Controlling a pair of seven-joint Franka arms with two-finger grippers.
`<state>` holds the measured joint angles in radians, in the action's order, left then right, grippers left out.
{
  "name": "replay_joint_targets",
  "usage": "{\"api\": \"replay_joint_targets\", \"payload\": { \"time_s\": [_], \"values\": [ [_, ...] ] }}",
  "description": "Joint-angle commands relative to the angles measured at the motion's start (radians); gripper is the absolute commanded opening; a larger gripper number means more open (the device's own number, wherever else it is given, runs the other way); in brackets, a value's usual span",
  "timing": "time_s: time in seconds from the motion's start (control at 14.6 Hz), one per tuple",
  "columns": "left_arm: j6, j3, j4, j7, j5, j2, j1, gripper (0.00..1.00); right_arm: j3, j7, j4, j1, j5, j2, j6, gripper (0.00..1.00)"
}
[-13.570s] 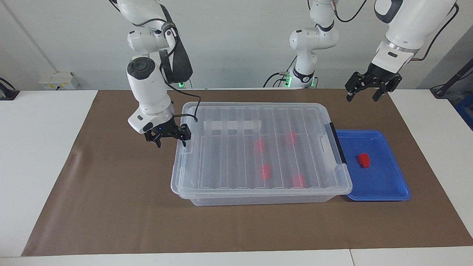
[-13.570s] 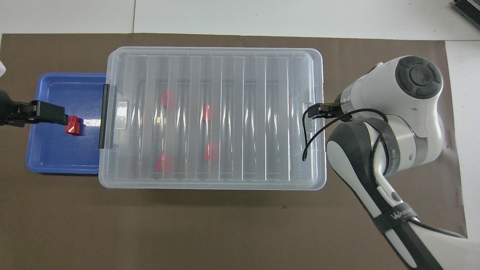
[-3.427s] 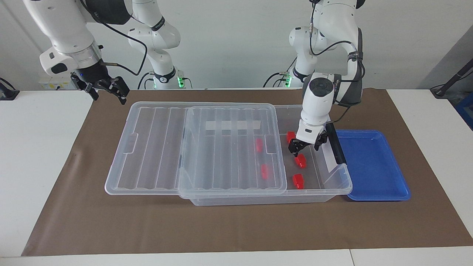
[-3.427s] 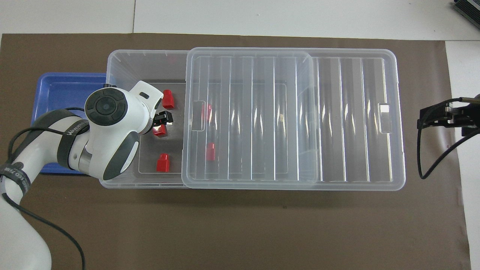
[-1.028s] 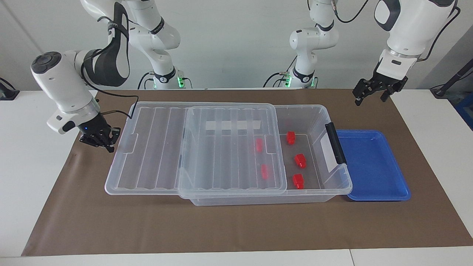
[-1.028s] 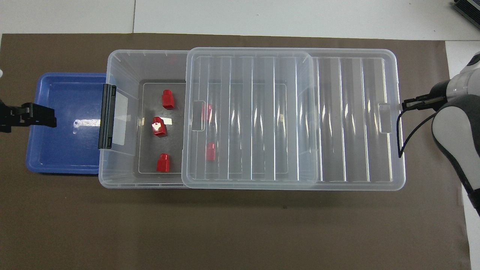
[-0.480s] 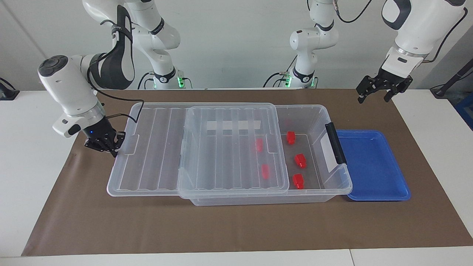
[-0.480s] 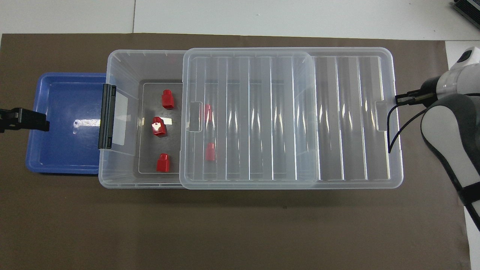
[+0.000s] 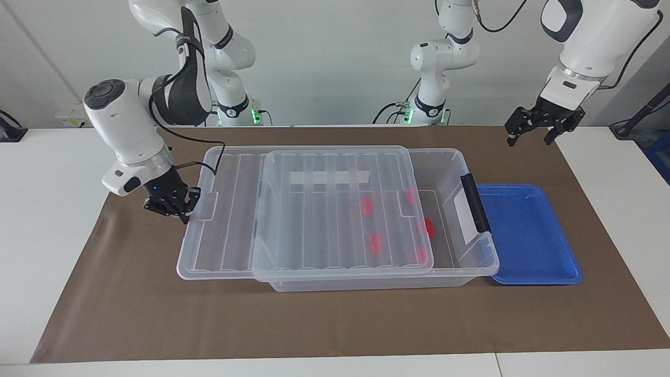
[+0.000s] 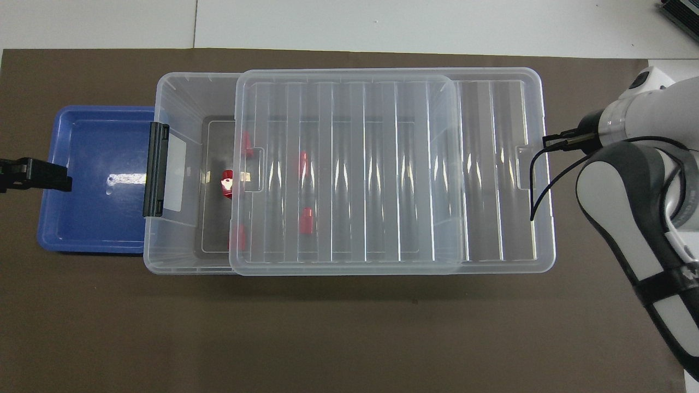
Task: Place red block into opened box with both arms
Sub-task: 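Slide the lid back over the box with the right gripper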
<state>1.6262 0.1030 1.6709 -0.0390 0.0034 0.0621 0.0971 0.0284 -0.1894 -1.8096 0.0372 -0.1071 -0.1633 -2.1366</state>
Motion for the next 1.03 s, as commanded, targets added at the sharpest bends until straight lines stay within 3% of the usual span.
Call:
{"api": "replay_joint_targets", "payload": {
  "time_s": [0.0, 0.96],
  "values": [
    [-0.014, 0.01, 0.001, -0.015, 0.015, 0.012, 0.006, 1.0, -0.004, 0.047, -0.002, 0.024, -0.032, -0.005, -0.016, 0.0],
    [-0.009, 0.014, 0.006, -0.018, 0.015, 0.013, 0.003, 1.0, -0.004, 0.245, -0.01, 0.159, -0.032, -0.005, -0.017, 0.0]
  ]
}}
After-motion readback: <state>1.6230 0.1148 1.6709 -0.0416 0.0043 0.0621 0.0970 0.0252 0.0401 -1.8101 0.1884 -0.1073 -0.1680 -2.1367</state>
